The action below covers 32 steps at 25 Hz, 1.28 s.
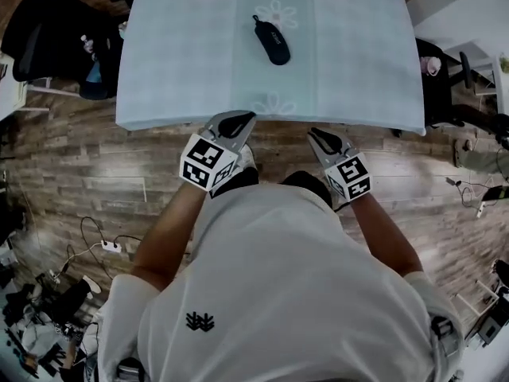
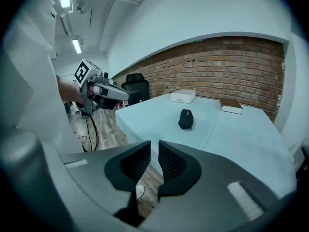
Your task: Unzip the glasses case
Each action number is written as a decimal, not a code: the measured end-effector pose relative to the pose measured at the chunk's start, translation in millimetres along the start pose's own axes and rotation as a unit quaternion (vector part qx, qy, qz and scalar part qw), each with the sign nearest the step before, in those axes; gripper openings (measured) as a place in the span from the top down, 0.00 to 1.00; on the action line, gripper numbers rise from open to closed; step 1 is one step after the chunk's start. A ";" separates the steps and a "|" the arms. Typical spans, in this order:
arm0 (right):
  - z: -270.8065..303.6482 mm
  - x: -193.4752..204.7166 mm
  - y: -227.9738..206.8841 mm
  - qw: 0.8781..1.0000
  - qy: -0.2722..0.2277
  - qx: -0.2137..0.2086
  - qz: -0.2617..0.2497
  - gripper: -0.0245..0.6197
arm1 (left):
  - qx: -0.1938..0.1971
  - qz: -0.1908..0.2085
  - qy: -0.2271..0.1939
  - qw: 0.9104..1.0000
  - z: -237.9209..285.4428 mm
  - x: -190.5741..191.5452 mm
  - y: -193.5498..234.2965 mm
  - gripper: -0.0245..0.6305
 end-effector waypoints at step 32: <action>213.5 37.9 -152.0 0.982 0.117 -0.095 -0.117 0.85 | -0.017 0.044 0.122 0.991 234.7 1.6 166.0 0.88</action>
Point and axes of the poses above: the fingertips, and each gripper's own axes: z forward along the fingers, y to its left, x out of its underside, the point moved 1 cm from there along -z, backward along the fingers, and after that the axes turned 6 degrees about -y, right-handed, at the moved point
